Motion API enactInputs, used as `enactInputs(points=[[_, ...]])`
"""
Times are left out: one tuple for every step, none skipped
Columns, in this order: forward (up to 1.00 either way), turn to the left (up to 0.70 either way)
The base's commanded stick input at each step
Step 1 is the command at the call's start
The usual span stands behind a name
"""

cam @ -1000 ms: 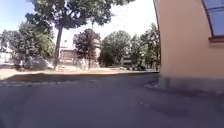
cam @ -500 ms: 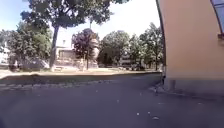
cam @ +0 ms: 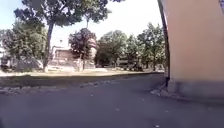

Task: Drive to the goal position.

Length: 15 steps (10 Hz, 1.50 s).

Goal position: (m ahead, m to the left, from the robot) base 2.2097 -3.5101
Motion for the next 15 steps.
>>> enactInputs(points=[[0.70,-0.14],[0.70,-0.14],[0.70,-0.14],[0.70,-0.14],[0.70,-0.14],[0.70,-0.14],[0.70,-0.14],[0.70,-0.14],[0.70,-0.14],[0.70,-0.14],[0.70,-0.14],[0.70,-0.14],[0.70,-0.14],[0.70,-0.14],[0.70,-0.14]])
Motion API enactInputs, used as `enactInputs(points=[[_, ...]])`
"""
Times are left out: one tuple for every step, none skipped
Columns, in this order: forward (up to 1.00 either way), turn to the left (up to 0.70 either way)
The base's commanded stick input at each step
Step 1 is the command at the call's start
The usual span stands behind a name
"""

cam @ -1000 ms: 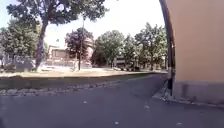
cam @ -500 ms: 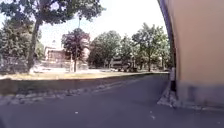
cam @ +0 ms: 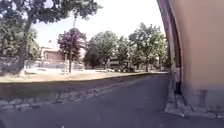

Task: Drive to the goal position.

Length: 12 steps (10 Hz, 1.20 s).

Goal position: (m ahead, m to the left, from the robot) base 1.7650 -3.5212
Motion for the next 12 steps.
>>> enactInputs(points=[[0.70,-0.14],[0.70,-0.14],[0.70,-0.14],[0.70,-0.14],[0.70,-0.14],[0.70,-0.14],[0.70,-0.14],[0.70,-0.14],[0.70,-0.14],[0.70,-0.14],[0.70,-0.14],[0.70,-0.14]])
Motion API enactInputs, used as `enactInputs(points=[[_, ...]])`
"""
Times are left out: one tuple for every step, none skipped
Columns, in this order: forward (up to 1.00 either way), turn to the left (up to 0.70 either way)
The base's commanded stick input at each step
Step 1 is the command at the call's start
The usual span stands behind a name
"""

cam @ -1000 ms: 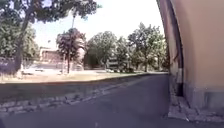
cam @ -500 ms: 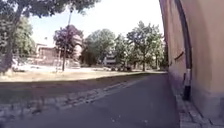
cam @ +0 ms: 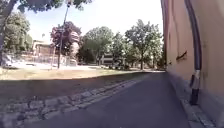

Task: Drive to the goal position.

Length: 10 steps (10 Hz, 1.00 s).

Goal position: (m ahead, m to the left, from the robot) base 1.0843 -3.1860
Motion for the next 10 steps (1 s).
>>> enactInputs(points=[[0.70,-0.14],[0.70,-0.14],[0.70,-0.14],[0.70,-0.14],[0.70,-0.14],[0.70,-0.14],[0.70,-0.14],[0.70,-0.14],[0.70,-0.14],[0.70,-0.14]])
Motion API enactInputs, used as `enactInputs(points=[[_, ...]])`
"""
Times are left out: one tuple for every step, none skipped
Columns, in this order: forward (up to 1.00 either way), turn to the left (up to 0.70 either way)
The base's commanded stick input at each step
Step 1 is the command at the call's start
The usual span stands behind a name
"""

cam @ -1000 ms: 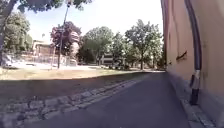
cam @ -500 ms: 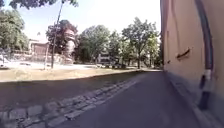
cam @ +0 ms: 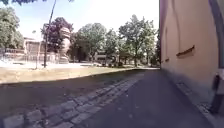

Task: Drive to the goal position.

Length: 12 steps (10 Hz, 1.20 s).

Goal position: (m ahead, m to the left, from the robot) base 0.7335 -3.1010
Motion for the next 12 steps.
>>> enactInputs(points=[[0.70,-0.14],[0.70,-0.14],[0.70,-0.14],[0.70,-0.14],[0.70,-0.14],[0.70,-0.14],[0.70,-0.14],[0.70,-0.14],[0.70,-0.14],[0.70,-0.14],[0.70,-0.14],[0.70,-0.14]])
